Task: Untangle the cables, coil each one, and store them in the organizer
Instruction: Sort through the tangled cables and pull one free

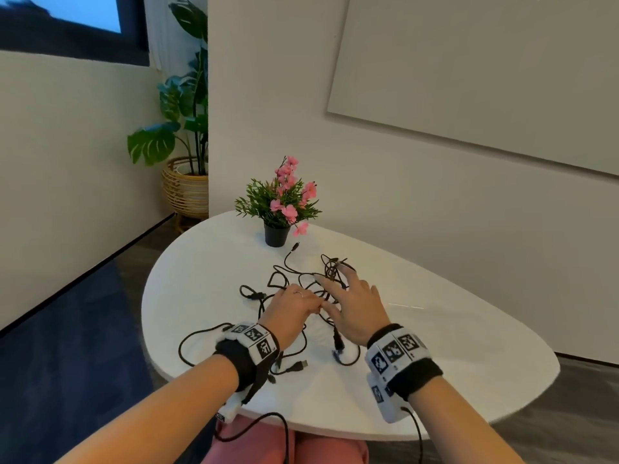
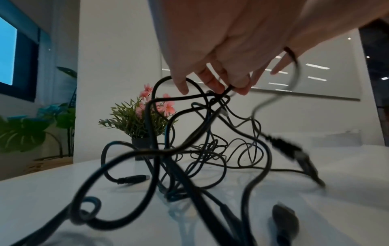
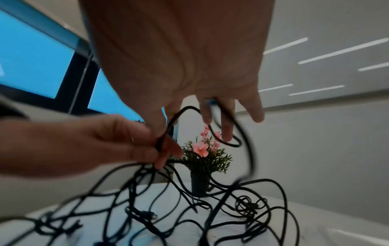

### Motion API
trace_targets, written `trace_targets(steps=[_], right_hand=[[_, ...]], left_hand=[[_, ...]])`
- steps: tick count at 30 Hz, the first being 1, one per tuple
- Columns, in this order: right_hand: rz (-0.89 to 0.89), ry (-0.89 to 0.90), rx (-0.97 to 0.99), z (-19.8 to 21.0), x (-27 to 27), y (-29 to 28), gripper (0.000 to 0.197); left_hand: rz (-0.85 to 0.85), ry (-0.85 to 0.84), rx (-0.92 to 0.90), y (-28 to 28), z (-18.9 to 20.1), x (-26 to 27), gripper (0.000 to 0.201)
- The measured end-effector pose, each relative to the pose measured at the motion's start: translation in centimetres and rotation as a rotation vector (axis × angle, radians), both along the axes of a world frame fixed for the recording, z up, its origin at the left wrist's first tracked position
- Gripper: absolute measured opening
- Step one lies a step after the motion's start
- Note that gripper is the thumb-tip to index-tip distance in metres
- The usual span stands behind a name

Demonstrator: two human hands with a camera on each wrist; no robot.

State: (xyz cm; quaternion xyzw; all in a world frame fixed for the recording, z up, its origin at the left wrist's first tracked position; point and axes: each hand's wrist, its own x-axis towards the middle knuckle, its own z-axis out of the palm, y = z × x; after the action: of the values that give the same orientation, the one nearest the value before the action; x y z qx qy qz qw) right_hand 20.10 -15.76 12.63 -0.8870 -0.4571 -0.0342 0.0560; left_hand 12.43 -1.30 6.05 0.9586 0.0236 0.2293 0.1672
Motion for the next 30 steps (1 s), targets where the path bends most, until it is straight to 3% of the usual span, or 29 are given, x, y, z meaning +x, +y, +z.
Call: trace_targets(steps=[2, 5, 7, 9, 11, 15, 17, 20, 22, 24, 26, 28, 30], right_hand=[[-0.011, 0.038, 0.037, 0.0, 0.6, 0.3, 0.035], [0.038, 0.122, 0.105, 0.2, 1.1, 0.3, 0.027], [0.026, 0.169, 0.236, 0.8, 1.0, 0.1, 0.024], [-0.013, 0.202, 0.39, 2.1, 1.1, -0.4, 0.021], [-0.076, 0.186, 0.535, 3.6, 1.6, -1.3, 0.019], [-0.209, 0.103, 0.846, 7.2, 3.5, -3.9, 0.016], [-0.243, 0.07, 0.925, 8.4, 4.3, -5.0, 0.017], [-0.285, 0.026, 0.962, 8.9, 5.0, -6.0, 0.019], [-0.349, -0.003, 1.007, 9.1, 5.6, -6.4, 0.021], [-0.399, 0.007, 1.051, 9.1, 6.2, -6.8, 0.023], [-0.431, 0.041, 1.076, 9.2, 6.4, -7.0, 0.025], [-0.445, 0.083, 1.083, 9.0, 6.1, -6.9, 0.025], [-0.441, 0.118, 1.093, 8.8, 5.7, -6.5, 0.025]], left_hand=[[-0.017, -0.019, -0.025, 0.6, 0.4, -0.3, 0.032], [0.008, -0.025, 0.003, 1.0, 1.1, -0.6, 0.031], [0.122, 0.083, 0.096, 1.0, 1.1, -0.8, 0.035], [0.211, 0.216, 0.157, 1.3, 0.7, -1.1, 0.052], [0.235, 0.355, 0.128, 2.2, -0.1, -1.5, 0.066], [0.233, 0.652, 0.09, 4.3, -2.1, -2.3, 0.061], [0.198, 0.71, 0.108, 4.3, -2.2, -2.7, 0.062], [0.111, 0.687, 0.06, 3.1, -1.0, -3.9, 0.098], [-0.005, 0.646, 0.157, 1.7, -0.2, -5.5, 0.116], [-0.107, 0.608, 0.355, 0.5, -0.2, -7.6, 0.11], [-0.204, 0.59, 0.484, -0.7, -0.7, -9.4, 0.086], [-0.26, 0.649, 0.512, -1.8, -1.6, -10.6, 0.064], [-0.197, 0.745, 0.504, -2.9, -2.3, -11.1, 0.051]])
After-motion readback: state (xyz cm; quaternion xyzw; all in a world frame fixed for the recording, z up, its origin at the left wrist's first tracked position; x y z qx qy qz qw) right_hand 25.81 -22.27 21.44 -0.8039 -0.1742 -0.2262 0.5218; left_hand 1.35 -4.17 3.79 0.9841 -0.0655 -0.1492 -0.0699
